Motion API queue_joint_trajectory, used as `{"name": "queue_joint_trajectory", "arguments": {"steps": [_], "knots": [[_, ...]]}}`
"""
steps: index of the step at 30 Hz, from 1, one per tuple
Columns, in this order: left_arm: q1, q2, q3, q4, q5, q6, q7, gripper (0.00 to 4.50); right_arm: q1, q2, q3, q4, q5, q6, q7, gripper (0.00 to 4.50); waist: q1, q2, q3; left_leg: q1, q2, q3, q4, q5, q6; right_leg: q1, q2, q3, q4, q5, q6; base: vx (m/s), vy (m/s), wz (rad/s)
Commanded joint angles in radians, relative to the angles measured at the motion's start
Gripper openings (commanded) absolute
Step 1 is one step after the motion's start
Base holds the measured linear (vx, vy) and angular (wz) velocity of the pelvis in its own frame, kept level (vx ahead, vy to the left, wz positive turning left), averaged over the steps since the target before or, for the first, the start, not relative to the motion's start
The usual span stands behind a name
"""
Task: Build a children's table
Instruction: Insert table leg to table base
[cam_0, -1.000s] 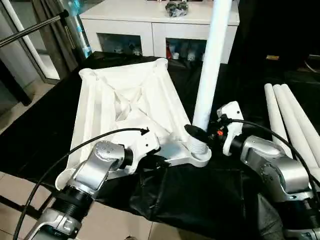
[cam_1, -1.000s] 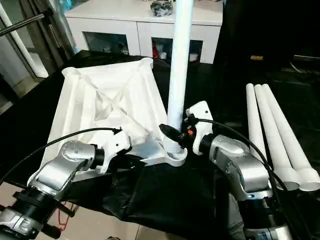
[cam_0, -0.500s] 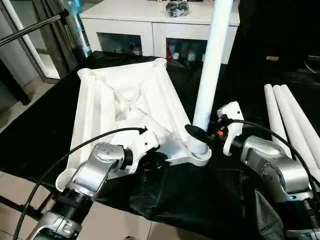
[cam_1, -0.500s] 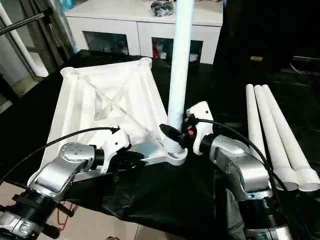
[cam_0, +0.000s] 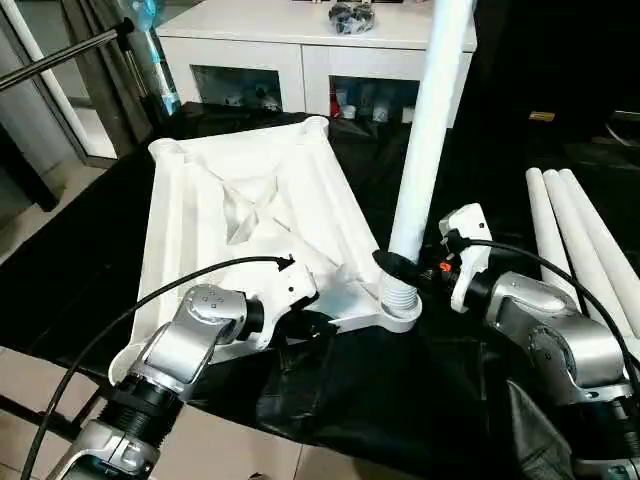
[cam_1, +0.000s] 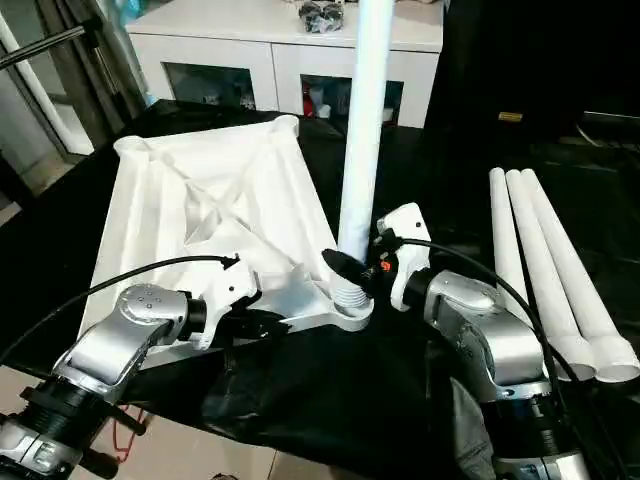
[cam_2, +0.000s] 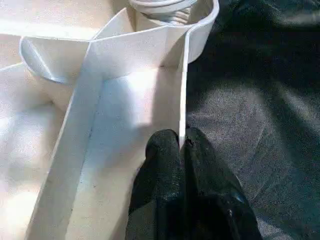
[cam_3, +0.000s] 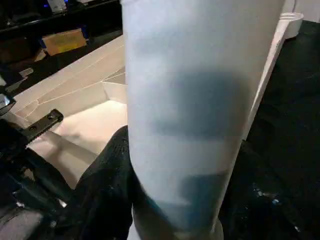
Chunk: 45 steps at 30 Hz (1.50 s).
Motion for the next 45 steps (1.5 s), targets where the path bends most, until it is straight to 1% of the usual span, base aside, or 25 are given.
{"name": "queue_joint_trajectory", "arguments": {"steps": [1,3,9,10,11,12,13,17,19,23,25,26,27,28,32,33,34,35,37,39,40,42,43,44,45], "knots": [[0.014,0.004,0.012,0.034,-0.01,0.039,0.012,0.0,0.01,-0.015,0.021,0.012,-0.005,0.029,0.019,1.87,0.006,-0.026,-0.051,0.013,0.076,-0.029,-0.072,-0.131,0.067,0.041,-0.092,0.046,-0.074,-0.123,-0.248,0.0,0.0,0.0],[0.016,0.008,0.012,0.033,-0.01,0.038,0.009,0.0,0.012,-0.021,0.019,0.004,-0.001,0.037,0.025,1.87,0.006,-0.023,-0.051,0.013,0.076,-0.031,-0.072,-0.133,0.065,0.041,-0.092,0.046,-0.074,-0.134,-0.245,0.0,0.0,0.0],[0.02,0.018,0.006,0.032,-0.015,0.034,0.003,0.0,0.013,-0.04,0.01,-0.012,0.005,0.044,0.039,1.87,0.007,-0.024,-0.053,0.012,0.075,-0.03,-0.07,-0.112,0.071,0.041,-0.092,0.046,-0.072,-0.113,-0.243,0.0,0.0,0.0],[0.02,0.018,0.006,0.031,-0.016,0.035,0.002,0.0,0.013,-0.041,0.01,-0.012,0.005,0.043,0.04,1.87,0.007,-0.021,-0.053,0.013,0.076,-0.03,-0.07,-0.114,0.072,0.04,-0.091,0.046,-0.073,-0.113,-0.245,0.0,0.0,0.0],[0.02,0.019,0.006,0.029,-0.018,0.034,0.0,0.0,0.011,-0.037,0.006,-0.008,0.002,0.035,0.037,1.87,0.007,-0.021,-0.054,0.014,0.076,-0.03,-0.07,-0.114,0.071,0.04,-0.092,0.046,-0.072,-0.109,-0.246,0.0,0.0,0.0],[0.02,0.02,0.005,0.025,-0.021,0.032,-0.005,0.0,0.006,-0.03,-0.001,0.001,0.005,0.031,0.033,1.87,0.007,-0.018,-0.054,0.014,0.076,-0.031,-0.07,-0.114,0.07,0.04,-0.091,0.045,-0.071,-0.106,-0.247,0.0,0.0,0.0],[0.02,0.02,0.005,0.022,-0.024,0.032,-0.01,0.0,0.0,-0.021,-0.007,0.012,0.006,0.024,0.028,1.87,0.007,-0.02,-0.054,0.013,0.076,-0.03,-0.07,-0.115,0.071,0.041,-0.091,0.046,-0.072,-0.103,-0.248,0.0,0.0,0.0],[0.019,0.021,0.002,0.018,-0.027,0.03,-0.015,0.0,-0.012,0.016,-0.017,0.054,0.01,0.004,0.009,1.87,0.005,-0.017,-0.054,0.014,0.075,-0.031,-0.07,-0.12,0.066,0.04,-0.092,0.045,-0.071,-0.099,-0.257,0.0,0.0,0.0],[0.018,0.021,0.001,0.018,-0.028,0.029,-0.014,0.0,-0.005,0.032,-0.03,0.066,0.028,0.001,0.008,1.87,0.004,-0.017,-0.055,0.013,0.075,-0.031,-0.07,-0.12,0.065,0.041,-0.091,0.045,-0.07,-0.09,-0.258,0.0,0.0,0.0],[0.017,0.019,0.005,0.015,-0.031,0.031,-0.01,0.0,0.04,0.062,-0.094,0.093,0.074,-0.011,-0.01,1.87,0.006,-0.015,-0.055,0.014,0.077,-0.031,-0.071,-0.124,0.066,0.041,-0.093,0.046,-0.07,-0.084,-0.262,0.0,0.0,0.0],[0.016,0.019,0.006,0.015,-0.031,0.03,-0.008,0.0,0.065,0.072,-0.115,0.094,0.087,-0.016,-0.01,1.87,0.007,-0.016,-0.055,0.015,0.077,-0.03,-0.071,-0.124,0.067,0.041,-0.092,0.045,-0.07,-0.081,-0.262,0.0,0.0,0.0],[0.016,0.019,0.007,0.016,-0.031,0.029,-0.007,0.0,0.076,0.075,-0.121,0.092,0.093,-0.018,-0.007,1.87,0.006,-0.012,-0.054,0.014,0.077,-0.031,-0.073,-0.129,0.066,0.041,-0.091,0.044,-0.071,-0.085,-0.261,0.0,0.0,0.0],[0.015,0.019,0.008,0.016,-0.031,0.029,-0.006,0.0,0.092,0.077,-0.123,0.086,0.097,-0.031,0.007,1.87,0.006,-0.014,-0.055,0.014,0.077,-0.031,-0.072,-0.129,0.065,0.042,-0.092,0.044,-0.071,-0.084,-0.26,0.0,0.0,0.0],[0.012,0.017,0.01,0.017,-0.032,0.029,-0.004,0.0,0.12,0.081,-0.131,0.081,0.108,-0.049,0.029,1.87,0.009,-0.005,-0.055,0.015,0.078,-0.031,-0.071,-0.139,0.062,0.041,-0.093,0.045,-0.072,-0.086,-0.259,0.0,0.0,0.0],[0.003,0.013,0.011,0.027,-0.033,0.021,0.003,0.0,0.156,0.093,-0.156,0.109,0.112,-0.084,0.036,1.87,0.009,-0.006,-0.057,0.015,0.078,-0.033,-0.074,-0.136,0.066,0.042,-0.091,0.043,-0.07,-0.066,-0.261,0.0,0.0,0.0],[-0.003,0.013,0.01,0.035,-0.03,0.017,0.002,0.0,0.169,0.093,-0.157,0.127,0.1,-0.11,0.031,1.87,0.011,0.005,-0.057,0.015,0.077,-0.034,-0.073,-0.138,0.065,0.042,-0.092,0.043,-0.07,-0.066,-0.262,0.0,0.0,0.0],[-0.007,0.013,0.009,0.041,-0.029,0.014,0.002,0.0,0.176,0.093,-0.157,0.135,0.092,-0.124,0.029,1.87,0.009,-0.001,-0.056,0.015,0.076,-0.032,-0.074,-0.155,0.062,0.041,-0.091,0.043,-0.074,-0.08,-0.259,0.0,0.0,0.0],[-0.012,0.013,0.009,0.047,-0.028,0.012,0.002,0.0,0.187,0.09,-0.151,0.14,0.076,-0.142,0.023,1.87,0.009,0.005,-0.056,0.015,0.076,-0.033,-0.074,-0.156,0.061,0.041,-0.091,0.042,-0.073,-0.082,-0.259,0.0,0.0,0.0],[-0.023,0.01,0.012,0.06,-0.025,0.006,0.01,0.0,0.207,0.084,-0.135,0.132,0.047,-0.168,0.013,1.86,0.008,0.007,-0.055,0.015,0.075,-0.033,-0.075,-0.173,0.053,0.042,-0.092,0.043,-0.077,-0.107,-0.251,0.0,0.0,0.0],[-0.028,0.009,0.014,0.065,-0.023,0.004,0.013,0.0,0.213,0.083,-0.129,0.129,0.038,-0.175,0.009,1.86,0.008,0.006,-0.055,0.015,0.077,-0.034,-0.077,-0.18,0.051,0.041,-0.091,0.042,-0.078,-0.117,-0.246,0.0,0.0,0.0],[-0.034,0.008,0.014,0.074,-0.022,0.0,0.014,0.0,0.223,0.086,-0.121,0.126,0.021,-0.192,-0.005,1.86,0.007,0.014,-0.055,0.017,0.076,-0.035,-0.079,-0.194,0.046,0.039,-0.09,0.042,-0.079,-0.131,-0.242,0.0,0.0,0.0],[-0.041,0.008,0.01,0.083,-0.02,-0.004,0.011,0.0,0.225,0.088,-0.111,0.127,0.0,-0.214,-0.02,1.86,0.005,0.009,-0.054,0.015,0.076,-0.035,-0.08,-0.206,0.042,0.039,-0.09,0.043,-0.082,-0.142,-0.238,0.0,0.0,0.0],[-0.044,0.008,0.008,0.087,-0.018,-0.007,0.01,0.0,0.225,0.087,-0.106,0.129,-0.007,-0.222,-0.024,1.86,0.005,0.01,-0.054,0.017,0.076,-0.035,-0.081,-0.216,0.039,0.038,-0.091,0.043,-0.082,-0.157,-0.235,0.0,0.0,0.0],[-0.05,0.006,0.004,0.096,-0.015,-0.013,0.011,0.0,0.221,0.087,-0.092,0.12,-0.014,-0.236,-0.026,1.86,0.004,0.007,-0.053,0.016,0.076,-0.035,-0.081,-0.222,0.039,0.038,-0.091,0.043,-0.084,-0.168,-0.233,0.0,0.0,0.0],[-0.052,0.004,0.003,0.1,-0.014,-0.015,0.012,0.0,0.218,0.088,-0.087,0.115,-0.016,-0.237,-0.027,1.86,0.005,0.009,-0.052,0.016,0.075,-0.036,-0.082,-0.227,0.037,0.037,-0.091,0.043,-0.084,-0.182,-0.229,0.0,0.0,0.0]]}}
